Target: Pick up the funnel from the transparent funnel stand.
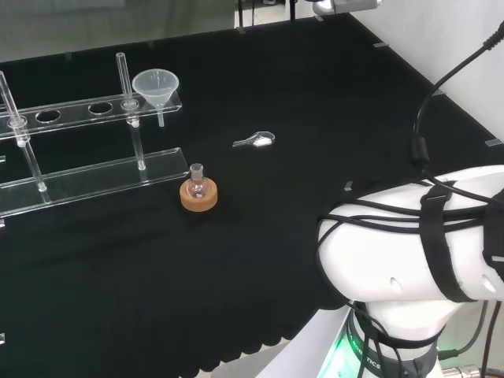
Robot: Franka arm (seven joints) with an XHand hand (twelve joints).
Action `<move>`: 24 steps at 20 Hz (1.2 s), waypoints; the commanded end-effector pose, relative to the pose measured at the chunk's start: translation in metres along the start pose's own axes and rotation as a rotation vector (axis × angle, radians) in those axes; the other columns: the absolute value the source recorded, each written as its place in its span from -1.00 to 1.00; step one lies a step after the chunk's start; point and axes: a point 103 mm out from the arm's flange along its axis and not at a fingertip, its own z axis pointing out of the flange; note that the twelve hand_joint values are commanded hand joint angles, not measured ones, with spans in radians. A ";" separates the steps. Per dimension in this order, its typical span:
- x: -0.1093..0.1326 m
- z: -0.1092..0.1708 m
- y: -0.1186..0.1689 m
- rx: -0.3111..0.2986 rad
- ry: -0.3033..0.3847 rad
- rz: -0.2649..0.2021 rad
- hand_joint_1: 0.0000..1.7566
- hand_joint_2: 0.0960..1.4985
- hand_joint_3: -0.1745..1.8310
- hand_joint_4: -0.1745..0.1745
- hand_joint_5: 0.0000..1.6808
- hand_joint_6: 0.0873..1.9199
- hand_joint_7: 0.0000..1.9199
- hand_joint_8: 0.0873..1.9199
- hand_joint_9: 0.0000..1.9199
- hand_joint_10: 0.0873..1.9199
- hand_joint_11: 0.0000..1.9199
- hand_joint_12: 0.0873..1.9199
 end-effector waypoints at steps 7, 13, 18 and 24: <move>-0.007 -0.001 0.002 -0.009 0.004 -0.004 -1.00 0.52 -0.38 0.03 -0.73 -1.00 -0.95 -0.45 -0.73 -0.38 -0.74 0.36; -0.022 0.010 0.020 0.016 0.008 0.010 -1.00 0.53 -0.38 0.03 -0.73 -1.00 -0.95 -0.46 -0.73 -0.38 -0.74 0.36; -0.008 0.016 0.046 0.050 -0.043 0.035 -1.00 0.53 -0.39 0.03 -0.73 -1.00 -0.95 -0.46 -0.73 -0.38 -0.74 0.36; 0.012 0.023 0.085 0.072 -0.187 0.075 -1.00 0.53 -0.39 0.02 -0.73 -1.00 -0.95 -0.46 -0.73 -0.38 -0.74 0.36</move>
